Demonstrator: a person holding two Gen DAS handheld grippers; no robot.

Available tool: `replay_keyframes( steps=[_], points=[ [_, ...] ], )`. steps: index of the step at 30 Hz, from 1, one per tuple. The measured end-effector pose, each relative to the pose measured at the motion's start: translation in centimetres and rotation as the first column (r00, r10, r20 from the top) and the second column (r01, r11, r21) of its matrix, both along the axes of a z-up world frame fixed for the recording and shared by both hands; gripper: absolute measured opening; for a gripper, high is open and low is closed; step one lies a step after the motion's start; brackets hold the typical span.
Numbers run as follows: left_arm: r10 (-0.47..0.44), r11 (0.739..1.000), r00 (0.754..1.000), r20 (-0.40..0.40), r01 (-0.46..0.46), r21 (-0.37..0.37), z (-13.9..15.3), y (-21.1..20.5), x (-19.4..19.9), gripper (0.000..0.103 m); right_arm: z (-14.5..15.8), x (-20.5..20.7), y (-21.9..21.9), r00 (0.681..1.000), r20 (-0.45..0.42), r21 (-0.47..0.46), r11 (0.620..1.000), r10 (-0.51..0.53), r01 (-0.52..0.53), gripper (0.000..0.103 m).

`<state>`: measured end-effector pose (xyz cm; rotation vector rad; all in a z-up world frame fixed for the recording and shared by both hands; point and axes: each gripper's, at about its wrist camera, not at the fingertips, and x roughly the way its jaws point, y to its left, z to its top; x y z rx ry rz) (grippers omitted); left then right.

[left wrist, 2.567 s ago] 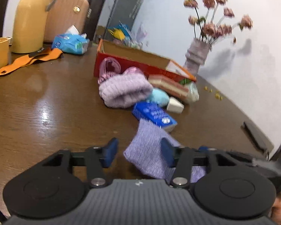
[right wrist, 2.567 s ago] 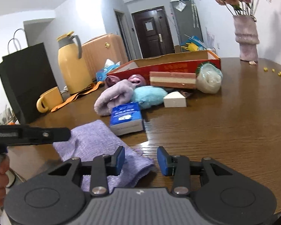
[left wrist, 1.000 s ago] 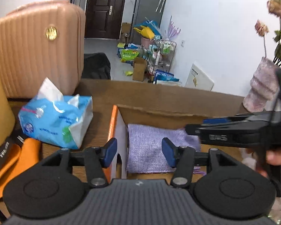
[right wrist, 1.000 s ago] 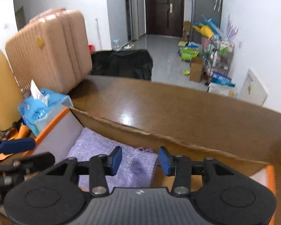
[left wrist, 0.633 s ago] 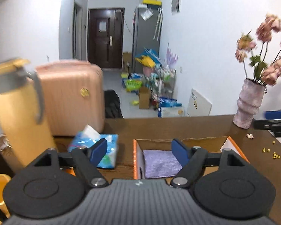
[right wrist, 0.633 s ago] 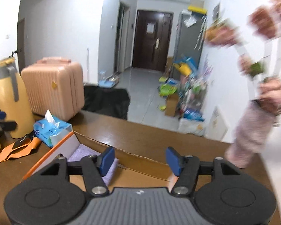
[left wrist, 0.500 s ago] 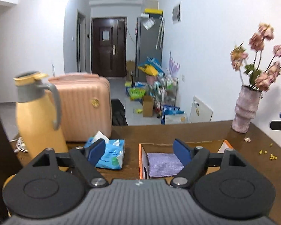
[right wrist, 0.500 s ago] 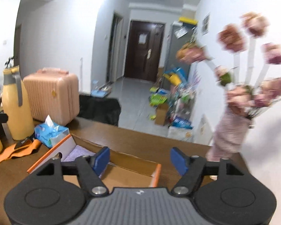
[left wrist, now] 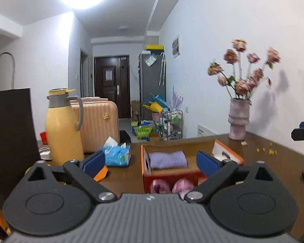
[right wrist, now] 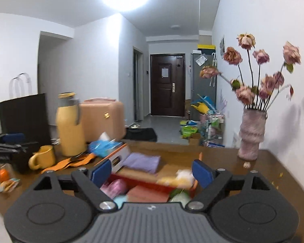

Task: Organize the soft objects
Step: 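Return the right gripper to the table and grasp the pink sponge block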

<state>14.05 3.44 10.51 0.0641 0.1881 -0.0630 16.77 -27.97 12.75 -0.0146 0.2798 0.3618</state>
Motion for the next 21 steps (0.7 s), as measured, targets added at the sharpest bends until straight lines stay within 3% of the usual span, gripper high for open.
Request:
replay_keyframes(
  steps=[4,6,8,11,14,21],
  points=[
    [-0.033,0.999,0.998,0.044,0.031,0.037,-4.5,-0.6,-6.1,0.103,-4.7,-5.6,1.1,0.998,-0.054,0.026,1.0,0.015,-0.014,0.091],
    [-0.057,0.998,0.997,0.048,0.057,0.013,-6.2,-0.4,-8.4,0.103,-7.0,-7.9,1.4,0.997,-0.079,0.071,0.997,-0.023,0.029,0.092],
    [-0.084,0.996,0.996,0.004,0.084,-0.022,-7.3,-0.3,-9.5,0.103,-9.0,-9.4,1.4,0.991,-0.122,0.131,0.989,-0.055,0.071,0.092],
    [-0.126,0.992,0.991,-0.033,0.126,-0.002,-7.9,-0.7,-9.6,0.103,-10.4,-10.0,1.2,0.983,-0.171,0.153,0.983,-0.072,0.098,0.092],
    [-0.124,0.992,0.992,-0.026,0.123,-0.011,-7.9,-0.9,-9.2,0.103,-10.6,-10.3,1.4,0.981,-0.149,0.101,0.986,-0.12,0.136,0.092],
    [-0.104,0.994,0.99,-0.096,0.101,-0.039,-9.9,-0.6,-7.0,0.103,-11.3,-8.5,1.1,0.98,-0.169,0.11,0.986,-0.106,0.126,0.092]
  ],
)
